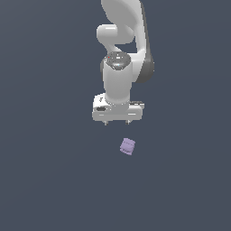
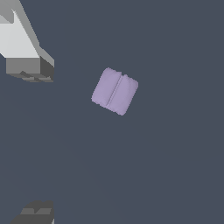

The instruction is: Pick up the object and move it to a goal position.

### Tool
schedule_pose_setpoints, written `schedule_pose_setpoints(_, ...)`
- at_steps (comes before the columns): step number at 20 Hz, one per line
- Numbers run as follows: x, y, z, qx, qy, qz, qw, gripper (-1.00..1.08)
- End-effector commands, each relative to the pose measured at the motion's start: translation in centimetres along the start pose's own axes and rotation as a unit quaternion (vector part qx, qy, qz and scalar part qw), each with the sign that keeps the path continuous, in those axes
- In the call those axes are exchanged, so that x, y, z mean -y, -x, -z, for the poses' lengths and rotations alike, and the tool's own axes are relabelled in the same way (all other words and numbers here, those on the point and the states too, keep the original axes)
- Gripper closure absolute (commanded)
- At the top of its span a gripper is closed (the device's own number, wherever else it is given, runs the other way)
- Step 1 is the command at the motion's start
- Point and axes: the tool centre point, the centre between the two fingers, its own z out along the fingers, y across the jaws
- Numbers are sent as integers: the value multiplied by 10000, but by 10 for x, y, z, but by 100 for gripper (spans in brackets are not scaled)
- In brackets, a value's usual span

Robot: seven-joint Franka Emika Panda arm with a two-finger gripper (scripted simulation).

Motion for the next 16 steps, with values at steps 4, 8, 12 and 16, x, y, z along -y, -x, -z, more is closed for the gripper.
schedule_pose_setpoints(4, 2, 0, -1, -3, 21, 8, 10000, -92)
schedule_pose_setpoints(8, 7, 0, -6, -13, 92, 43, 9999, -92)
schedule_pose_setpoints(12, 8, 0, -7, -15, 106, 59, 9999, -92)
schedule_pose_setpoints(16, 9, -1, -8, -14, 100, 2, 9999, -92)
